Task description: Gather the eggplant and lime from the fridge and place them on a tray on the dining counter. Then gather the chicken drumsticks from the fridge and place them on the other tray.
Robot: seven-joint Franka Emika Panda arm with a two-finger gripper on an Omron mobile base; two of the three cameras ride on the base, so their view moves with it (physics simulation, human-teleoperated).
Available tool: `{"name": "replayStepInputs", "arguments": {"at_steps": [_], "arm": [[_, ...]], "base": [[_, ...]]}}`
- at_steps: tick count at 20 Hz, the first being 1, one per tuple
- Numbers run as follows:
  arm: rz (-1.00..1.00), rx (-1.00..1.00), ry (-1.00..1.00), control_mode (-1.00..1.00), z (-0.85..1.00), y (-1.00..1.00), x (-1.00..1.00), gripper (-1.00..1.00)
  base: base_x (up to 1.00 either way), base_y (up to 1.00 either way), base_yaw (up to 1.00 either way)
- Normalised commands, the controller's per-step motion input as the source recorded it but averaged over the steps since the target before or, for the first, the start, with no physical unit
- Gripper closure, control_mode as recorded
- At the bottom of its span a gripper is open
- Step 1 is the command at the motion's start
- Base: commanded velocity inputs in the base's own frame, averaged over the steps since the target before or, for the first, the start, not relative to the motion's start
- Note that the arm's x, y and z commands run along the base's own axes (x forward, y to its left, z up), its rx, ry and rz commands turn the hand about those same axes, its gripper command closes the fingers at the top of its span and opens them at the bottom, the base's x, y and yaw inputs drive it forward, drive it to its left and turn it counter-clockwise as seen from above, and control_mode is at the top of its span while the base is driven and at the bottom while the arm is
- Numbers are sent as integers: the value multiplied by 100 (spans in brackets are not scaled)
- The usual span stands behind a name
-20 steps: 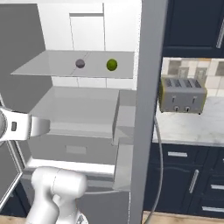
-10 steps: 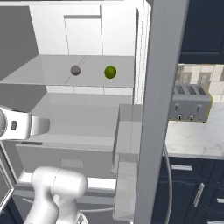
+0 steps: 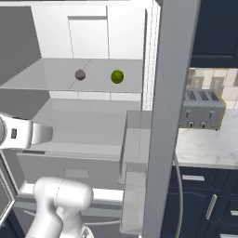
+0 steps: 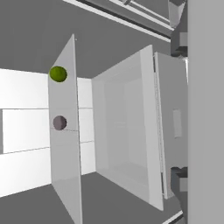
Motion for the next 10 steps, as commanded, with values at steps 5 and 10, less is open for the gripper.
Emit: {"name": "replayStepInputs", "arguments": {"at_steps": [5,10], "arm": [[-5,0,0,-100,28,-2,2,-100],[0,0,3,-100,19,-1,18,-100]], "base": [[0,0,0],[0,0,0]]}}
